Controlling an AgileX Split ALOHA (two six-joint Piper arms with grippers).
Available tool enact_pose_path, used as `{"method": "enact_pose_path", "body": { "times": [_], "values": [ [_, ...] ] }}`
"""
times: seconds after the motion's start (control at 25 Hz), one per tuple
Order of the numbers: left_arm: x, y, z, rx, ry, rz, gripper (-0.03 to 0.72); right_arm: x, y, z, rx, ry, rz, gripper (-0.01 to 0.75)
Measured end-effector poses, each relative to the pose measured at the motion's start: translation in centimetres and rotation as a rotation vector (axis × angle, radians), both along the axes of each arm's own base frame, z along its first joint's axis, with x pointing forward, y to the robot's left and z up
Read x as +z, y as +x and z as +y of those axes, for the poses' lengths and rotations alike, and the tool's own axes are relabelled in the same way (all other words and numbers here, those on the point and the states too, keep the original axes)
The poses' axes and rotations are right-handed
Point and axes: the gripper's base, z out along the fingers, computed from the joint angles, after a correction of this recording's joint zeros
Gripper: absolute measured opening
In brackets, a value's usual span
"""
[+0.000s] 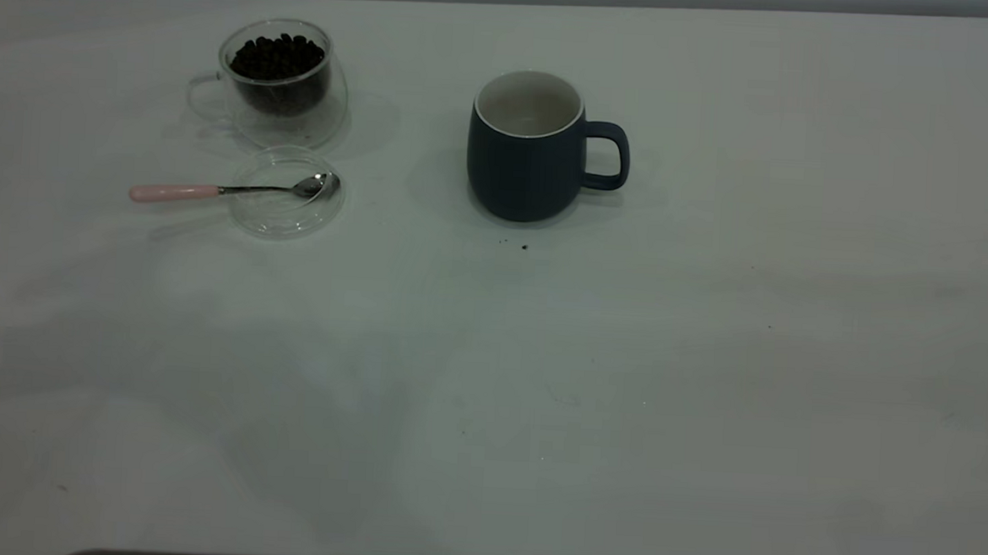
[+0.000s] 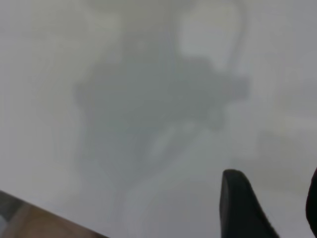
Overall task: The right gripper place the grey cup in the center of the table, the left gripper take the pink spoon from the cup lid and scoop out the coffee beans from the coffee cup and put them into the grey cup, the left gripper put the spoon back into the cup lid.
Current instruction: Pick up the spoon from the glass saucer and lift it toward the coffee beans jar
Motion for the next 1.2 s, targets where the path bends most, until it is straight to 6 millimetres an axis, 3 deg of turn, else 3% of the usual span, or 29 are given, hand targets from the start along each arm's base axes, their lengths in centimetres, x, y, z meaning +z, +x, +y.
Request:
{"method": "enact_pose_path", "body": {
  "times": [0.2,0.36,0.48,0.64,0.88,1.2],
  "values": [
    [-3.9,1.3,1.1,-0.185,-0.254,0.001,0.389,0.0,0.0,0.0,0.000,0.000,0.000,0.506],
    [-6.4,2.8,0.1,-0.324,-0.511,-0.140,0.389,0.0,0.0,0.0,0.000,0.000,0.000,0.506],
    [-8.0,4.2,-0.5,-0.323,-0.634,-0.267,0.389,0.0,0.0,0.0,0.000,0.000,0.000,0.506],
    [-10.0,4.7,-0.5,-0.286,-0.666,-0.303,0.431,0.0,0.0,0.0,0.000,0.000,0.000,0.506],
    [-12.1,4.7,-0.6,-0.285,-0.593,-0.262,0.574,0.0,0.0,0.0,0.000,0.000,0.000,0.506],
    [-12.3,4.9,-0.2,-0.291,-0.529,-0.278,0.590,0.0,0.0,0.0,0.000,0.000,0.000,0.491]
  ]
}}
